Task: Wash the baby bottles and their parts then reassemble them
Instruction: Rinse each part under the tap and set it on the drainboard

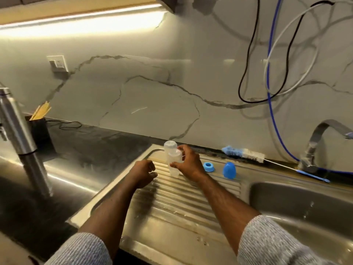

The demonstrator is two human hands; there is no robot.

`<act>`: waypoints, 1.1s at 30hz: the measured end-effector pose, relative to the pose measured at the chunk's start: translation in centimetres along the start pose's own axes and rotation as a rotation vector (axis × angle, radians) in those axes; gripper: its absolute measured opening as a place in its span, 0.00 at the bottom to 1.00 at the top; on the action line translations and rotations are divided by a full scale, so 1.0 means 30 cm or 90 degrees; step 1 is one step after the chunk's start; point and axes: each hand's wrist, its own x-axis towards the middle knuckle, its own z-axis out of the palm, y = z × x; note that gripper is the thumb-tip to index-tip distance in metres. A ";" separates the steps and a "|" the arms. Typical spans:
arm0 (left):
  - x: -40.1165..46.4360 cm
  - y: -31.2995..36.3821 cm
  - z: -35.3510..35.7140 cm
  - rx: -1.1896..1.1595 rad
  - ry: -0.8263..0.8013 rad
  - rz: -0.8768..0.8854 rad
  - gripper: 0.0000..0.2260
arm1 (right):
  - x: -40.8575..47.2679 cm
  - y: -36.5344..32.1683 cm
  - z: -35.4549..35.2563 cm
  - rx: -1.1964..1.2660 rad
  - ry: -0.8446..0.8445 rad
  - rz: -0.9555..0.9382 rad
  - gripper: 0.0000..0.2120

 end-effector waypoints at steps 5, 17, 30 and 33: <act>0.000 -0.107 -0.025 0.000 0.018 -0.022 0.08 | 0.052 -0.081 0.126 0.038 -0.021 0.003 0.32; -0.028 -0.137 -0.011 0.004 0.017 -0.001 0.10 | 0.044 -0.083 0.181 0.023 -0.063 0.054 0.36; -0.106 0.161 0.119 -0.142 0.100 0.080 0.03 | -0.169 0.180 -0.118 -0.001 0.003 0.083 0.18; -0.089 0.337 0.187 -0.150 0.071 0.127 0.04 | -0.248 0.282 -0.274 -0.018 0.037 0.120 0.13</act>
